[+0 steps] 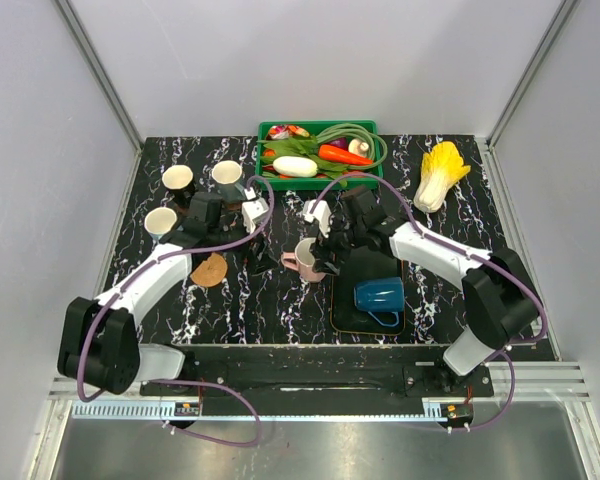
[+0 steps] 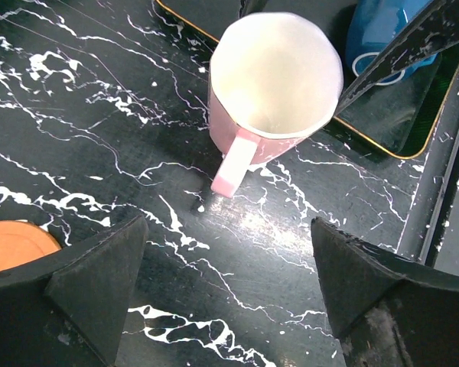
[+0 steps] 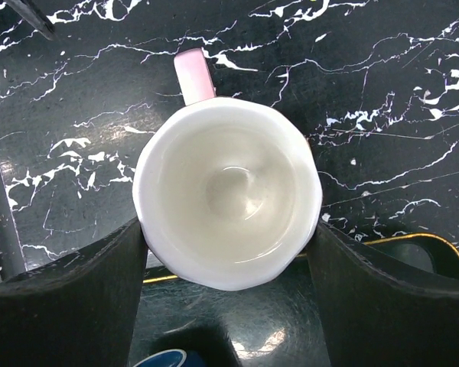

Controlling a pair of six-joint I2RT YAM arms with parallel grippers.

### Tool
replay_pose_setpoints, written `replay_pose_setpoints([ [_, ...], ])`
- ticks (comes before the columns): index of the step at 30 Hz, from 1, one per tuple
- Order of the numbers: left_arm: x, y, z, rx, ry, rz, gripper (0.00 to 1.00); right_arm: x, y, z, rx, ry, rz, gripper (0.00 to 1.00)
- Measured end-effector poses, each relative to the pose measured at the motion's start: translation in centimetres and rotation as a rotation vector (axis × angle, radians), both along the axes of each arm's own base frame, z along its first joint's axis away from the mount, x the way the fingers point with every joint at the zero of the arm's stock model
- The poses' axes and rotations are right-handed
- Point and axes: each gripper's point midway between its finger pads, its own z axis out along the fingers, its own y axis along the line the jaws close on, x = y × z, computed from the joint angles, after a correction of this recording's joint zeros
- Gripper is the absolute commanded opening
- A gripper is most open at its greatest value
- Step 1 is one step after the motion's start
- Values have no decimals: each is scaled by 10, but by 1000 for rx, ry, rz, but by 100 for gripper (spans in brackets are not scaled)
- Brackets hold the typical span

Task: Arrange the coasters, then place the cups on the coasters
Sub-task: Place the cup at the center of the board.

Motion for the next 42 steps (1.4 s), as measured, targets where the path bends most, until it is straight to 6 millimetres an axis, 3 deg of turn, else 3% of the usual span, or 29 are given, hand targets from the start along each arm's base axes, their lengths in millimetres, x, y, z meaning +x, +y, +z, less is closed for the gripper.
replay_pose_setpoints([
  [9,-1,-15,-10,30,12,-78,99,-10,-6,1,-19,24,15,99],
  [24,-4,-30,-28,75,17,-165,99,-20,-9,24,10,1,39,100],
  [31,14,-45,-33,105,12,-218,95,-34,-24,81,62,-128,40,100],
  [36,4,-50,-52,142,53,-274,91,-41,-40,126,101,-265,14,100],
  [42,-3,-59,-59,172,61,-326,85,-42,-61,145,105,-333,-40,100],
])
